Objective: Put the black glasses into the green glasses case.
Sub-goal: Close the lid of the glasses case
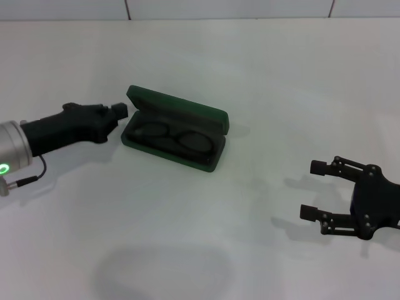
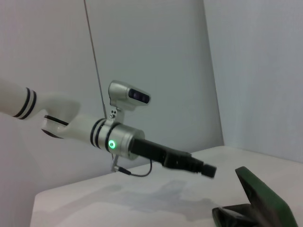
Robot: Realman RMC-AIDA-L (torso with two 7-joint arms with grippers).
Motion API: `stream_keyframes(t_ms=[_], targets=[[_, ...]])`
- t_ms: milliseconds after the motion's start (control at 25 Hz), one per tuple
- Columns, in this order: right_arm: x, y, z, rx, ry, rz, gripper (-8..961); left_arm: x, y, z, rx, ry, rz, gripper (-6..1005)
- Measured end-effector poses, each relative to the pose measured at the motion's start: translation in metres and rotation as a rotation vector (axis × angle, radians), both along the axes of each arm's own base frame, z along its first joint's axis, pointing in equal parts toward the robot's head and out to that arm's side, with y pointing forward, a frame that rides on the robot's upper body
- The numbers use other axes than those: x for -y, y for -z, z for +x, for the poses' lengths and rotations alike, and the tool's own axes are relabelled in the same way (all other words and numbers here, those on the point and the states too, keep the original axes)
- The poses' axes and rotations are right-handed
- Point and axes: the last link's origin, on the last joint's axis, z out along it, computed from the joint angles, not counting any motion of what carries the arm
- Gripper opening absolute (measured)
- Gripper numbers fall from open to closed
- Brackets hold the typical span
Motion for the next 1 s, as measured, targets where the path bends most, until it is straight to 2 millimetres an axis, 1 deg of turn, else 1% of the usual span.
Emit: stream_keyframes(t_ms=[120, 280, 360, 520, 680, 720, 840, 880, 1000], targets=[[-0.002, 0.001, 0.001, 0.011, 0.008, 0.007, 848, -0.001, -0.006, 0.009, 0.109, -0.033, -0.014, 10], [-0.005, 0.004, 0.007, 0.039, 0.043, 0.022, 848, -0.006, -0.01, 0.031, 0.157, 0.019, -0.03, 10], [-0.008, 0.005, 0.009, 0.055, 0.063, 0.035, 848, -0.011, -0.008, 0.042, 0.14, 0.044, -0.042, 10], [-0.014, 0.008, 0.013, 0.083, 0.095, 0.055, 848, -0.032, 0.002, 0.064, 0.091, 0.042, -0.062, 10], [-0.015, 0.008, 0.014, 0.091, 0.102, 0.07, 848, -0.047, 0.001, 0.08, 0.046, 0.035, -0.037, 10], [-0.015, 0.008, 0.014, 0.092, 0.099, 0.071, 848, -0.049, 0.002, 0.082, 0.039, 0.037, -0.036, 10], [-0.015, 0.008, 0.014, 0.094, 0.089, 0.074, 848, -0.058, 0.014, 0.099, -0.027, 0.042, -0.024, 10], [-0.015, 0.008, 0.013, 0.094, 0.088, 0.073, 847, -0.06, 0.021, 0.104, -0.058, 0.044, -0.02, 10], [-0.015, 0.009, 0.012, 0.093, 0.082, 0.07, 847, -0.064, 0.032, 0.11, -0.109, 0.03, 0.01, 10]])
